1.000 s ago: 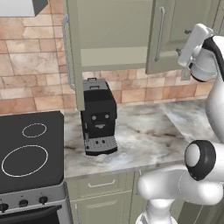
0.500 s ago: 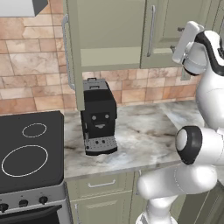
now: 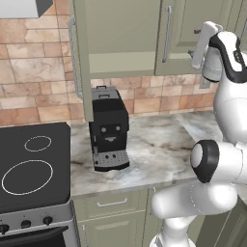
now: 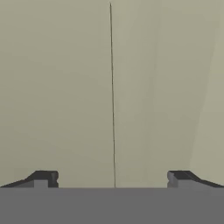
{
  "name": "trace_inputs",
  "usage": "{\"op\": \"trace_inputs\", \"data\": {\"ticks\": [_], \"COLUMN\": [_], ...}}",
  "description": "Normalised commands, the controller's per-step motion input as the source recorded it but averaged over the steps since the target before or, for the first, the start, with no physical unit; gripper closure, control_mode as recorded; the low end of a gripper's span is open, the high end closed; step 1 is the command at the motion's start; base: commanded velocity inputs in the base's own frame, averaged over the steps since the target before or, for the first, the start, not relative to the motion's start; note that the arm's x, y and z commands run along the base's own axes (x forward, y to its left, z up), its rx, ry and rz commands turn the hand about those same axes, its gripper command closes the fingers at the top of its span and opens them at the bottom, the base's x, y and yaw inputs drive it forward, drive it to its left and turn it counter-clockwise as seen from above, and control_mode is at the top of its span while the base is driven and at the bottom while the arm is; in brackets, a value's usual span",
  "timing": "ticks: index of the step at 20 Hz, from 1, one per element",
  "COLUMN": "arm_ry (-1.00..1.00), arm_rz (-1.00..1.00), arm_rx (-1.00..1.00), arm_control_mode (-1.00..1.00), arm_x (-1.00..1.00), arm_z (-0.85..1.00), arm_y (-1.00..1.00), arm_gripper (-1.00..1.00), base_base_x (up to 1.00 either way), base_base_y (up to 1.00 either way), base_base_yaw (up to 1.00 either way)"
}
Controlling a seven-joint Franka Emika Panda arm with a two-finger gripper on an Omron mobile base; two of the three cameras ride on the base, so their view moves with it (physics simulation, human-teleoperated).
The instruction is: Open the cabinet. Pick the dish brush and place it next to the sink. Then close the cabinet.
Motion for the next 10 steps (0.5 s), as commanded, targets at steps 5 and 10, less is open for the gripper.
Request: {"op": "trace_inputs", "data": {"ticks": [5,10], "arm_ry": [0.0,0.0], "arm_rz": [-0.01,-0.03], "arm_rx": [-0.13,-0.12], "arm_control_mode": [-1.0,-1.0], "arm_x": [-0.1,-0.3], "arm_z": [0.0,0.0], "arm_y": [0.21,0.19], "arm_gripper": [-1.0,-1.0], "base_base_x": [0.0,0.0], "base_base_y": [0.0,0.0], "base_base_yaw": [0.0,0.0]}}
